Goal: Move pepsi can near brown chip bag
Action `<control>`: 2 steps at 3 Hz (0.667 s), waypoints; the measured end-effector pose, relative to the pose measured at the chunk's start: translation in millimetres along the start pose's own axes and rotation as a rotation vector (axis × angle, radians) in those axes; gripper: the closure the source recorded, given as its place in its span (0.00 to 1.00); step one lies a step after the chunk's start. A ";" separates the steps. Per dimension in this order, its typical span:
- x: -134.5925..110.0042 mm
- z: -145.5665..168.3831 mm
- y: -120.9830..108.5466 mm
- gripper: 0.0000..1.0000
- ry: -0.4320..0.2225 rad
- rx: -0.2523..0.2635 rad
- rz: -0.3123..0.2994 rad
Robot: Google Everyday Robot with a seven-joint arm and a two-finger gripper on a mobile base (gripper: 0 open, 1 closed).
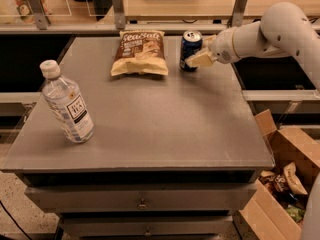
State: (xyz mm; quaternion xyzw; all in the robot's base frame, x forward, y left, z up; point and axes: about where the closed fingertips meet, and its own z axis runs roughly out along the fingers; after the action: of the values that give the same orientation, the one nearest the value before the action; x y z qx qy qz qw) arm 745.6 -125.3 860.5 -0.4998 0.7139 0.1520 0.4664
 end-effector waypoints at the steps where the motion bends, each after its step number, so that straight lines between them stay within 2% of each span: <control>1: -5.5 10.5 9.6 0.07 0.021 -0.039 0.020; 2: -22.1 23.4 28.0 0.00 0.026 -0.110 0.010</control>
Offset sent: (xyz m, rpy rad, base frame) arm -0.0230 0.0697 0.0061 -0.0198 0.1254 0.1554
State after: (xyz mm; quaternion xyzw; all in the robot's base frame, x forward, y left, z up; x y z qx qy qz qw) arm 735.1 -83.9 859.5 -0.5230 0.7129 0.1869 0.4281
